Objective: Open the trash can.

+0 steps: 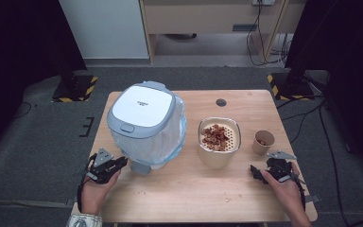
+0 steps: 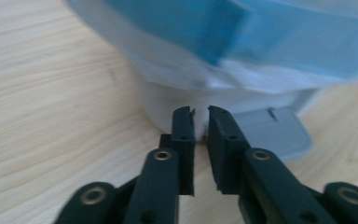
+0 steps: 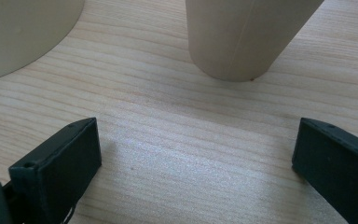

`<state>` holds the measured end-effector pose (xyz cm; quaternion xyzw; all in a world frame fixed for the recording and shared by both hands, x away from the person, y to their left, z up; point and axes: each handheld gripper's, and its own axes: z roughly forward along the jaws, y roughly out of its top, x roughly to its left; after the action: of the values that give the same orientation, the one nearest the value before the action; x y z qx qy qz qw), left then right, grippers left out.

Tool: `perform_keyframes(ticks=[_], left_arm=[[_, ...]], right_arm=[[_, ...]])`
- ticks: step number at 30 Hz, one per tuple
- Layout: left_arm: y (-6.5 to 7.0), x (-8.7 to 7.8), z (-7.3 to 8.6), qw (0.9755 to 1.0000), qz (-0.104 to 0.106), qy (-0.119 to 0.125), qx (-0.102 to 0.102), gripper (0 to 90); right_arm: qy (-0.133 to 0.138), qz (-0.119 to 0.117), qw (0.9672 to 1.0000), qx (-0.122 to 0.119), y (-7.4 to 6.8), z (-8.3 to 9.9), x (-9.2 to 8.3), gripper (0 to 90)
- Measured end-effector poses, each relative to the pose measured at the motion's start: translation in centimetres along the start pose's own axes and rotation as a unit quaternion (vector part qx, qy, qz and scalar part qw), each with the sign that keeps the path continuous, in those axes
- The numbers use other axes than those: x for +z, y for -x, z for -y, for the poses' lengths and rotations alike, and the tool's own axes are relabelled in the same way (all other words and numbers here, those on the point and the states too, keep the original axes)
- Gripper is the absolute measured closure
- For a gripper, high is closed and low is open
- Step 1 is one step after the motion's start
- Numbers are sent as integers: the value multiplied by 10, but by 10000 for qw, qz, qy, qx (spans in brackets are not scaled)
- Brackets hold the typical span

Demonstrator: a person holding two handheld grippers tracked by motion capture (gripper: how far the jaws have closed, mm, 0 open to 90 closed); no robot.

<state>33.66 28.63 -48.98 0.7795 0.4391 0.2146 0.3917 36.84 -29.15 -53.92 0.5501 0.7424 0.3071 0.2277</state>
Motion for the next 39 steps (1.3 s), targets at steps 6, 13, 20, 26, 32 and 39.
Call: perform_keyframes(ticks=[6,13,20,26,32,39], left_arm=[[13,6,-3,9991,344,-90,234,898],[19,22,-5,9978,556,-275,249,899],[17,29,-2,9977,575,-349,64,900],[19,30,0,9979,511,-373,112,900],[21,31,0,9980,440,-421,192,900],[22,31,1,9978,416,-429,272,900]], right_arm=[[-2,1,10000,-1,0,0,0,15],[-6,8,10000,19,0,0,0,14],[-6,9,10000,22,0,0,0,14],[-9,7,10000,36,-1,0,0,14],[-8,7,10000,36,-1,0,0,14],[-8,7,10000,29,-1,0,0,14]])
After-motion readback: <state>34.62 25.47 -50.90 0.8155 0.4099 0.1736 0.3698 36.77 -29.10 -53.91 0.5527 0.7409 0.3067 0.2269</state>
